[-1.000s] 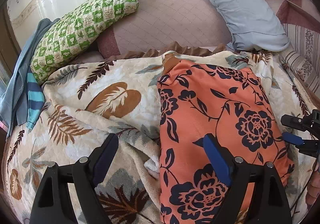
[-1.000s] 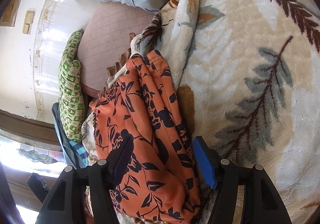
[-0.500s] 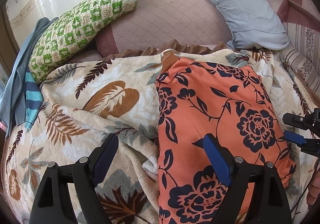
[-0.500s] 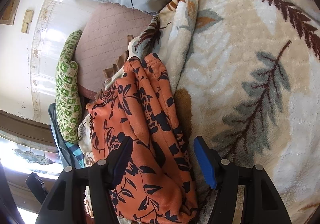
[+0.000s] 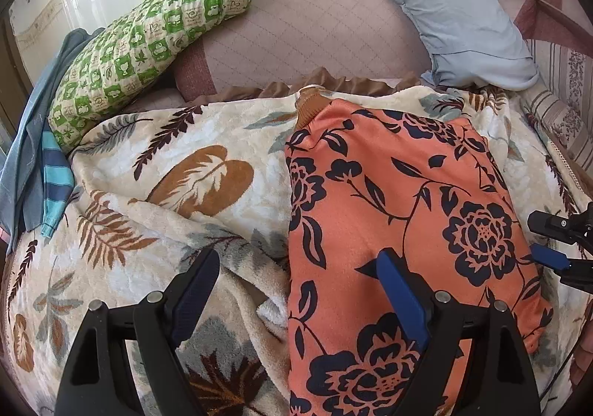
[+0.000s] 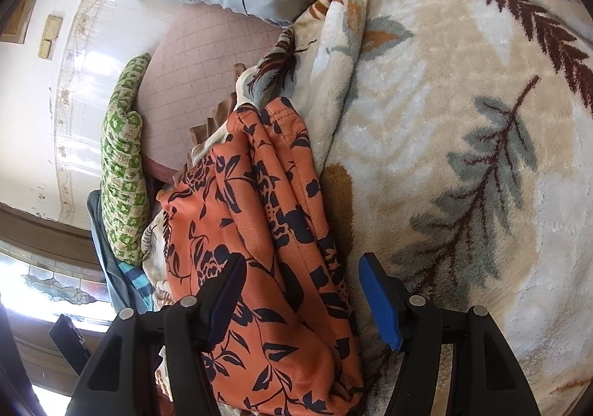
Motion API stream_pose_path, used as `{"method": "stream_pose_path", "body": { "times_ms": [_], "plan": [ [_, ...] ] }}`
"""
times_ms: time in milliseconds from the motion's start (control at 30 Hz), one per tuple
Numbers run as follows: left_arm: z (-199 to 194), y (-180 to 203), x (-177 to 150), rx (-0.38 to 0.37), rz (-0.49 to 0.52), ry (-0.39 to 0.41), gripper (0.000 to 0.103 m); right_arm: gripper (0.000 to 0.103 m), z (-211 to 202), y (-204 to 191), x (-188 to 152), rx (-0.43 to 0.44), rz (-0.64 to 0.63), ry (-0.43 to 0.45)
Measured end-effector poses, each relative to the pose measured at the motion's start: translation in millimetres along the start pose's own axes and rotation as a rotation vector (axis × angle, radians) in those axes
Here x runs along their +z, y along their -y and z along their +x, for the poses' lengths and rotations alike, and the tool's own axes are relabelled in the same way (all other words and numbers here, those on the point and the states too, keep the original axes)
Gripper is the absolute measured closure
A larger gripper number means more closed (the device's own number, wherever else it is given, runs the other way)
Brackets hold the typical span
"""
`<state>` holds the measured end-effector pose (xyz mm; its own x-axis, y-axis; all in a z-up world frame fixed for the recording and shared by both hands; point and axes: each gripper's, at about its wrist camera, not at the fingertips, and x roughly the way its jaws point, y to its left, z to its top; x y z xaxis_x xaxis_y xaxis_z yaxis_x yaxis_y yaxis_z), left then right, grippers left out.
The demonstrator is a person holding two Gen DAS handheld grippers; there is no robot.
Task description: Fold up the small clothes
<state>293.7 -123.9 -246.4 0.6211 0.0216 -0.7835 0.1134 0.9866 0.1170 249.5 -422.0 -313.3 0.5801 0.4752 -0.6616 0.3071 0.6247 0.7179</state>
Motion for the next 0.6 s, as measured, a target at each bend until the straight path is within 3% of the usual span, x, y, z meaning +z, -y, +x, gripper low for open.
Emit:
{"method": "stream_pose_path", "body": {
  "times_ms": [600],
  "plan": [
    [20,0,4,-0.047,-0.005,-0.017,0.015,0.036,12,-2,1,-0.027,-0.018,-0.016]
  ]
}}
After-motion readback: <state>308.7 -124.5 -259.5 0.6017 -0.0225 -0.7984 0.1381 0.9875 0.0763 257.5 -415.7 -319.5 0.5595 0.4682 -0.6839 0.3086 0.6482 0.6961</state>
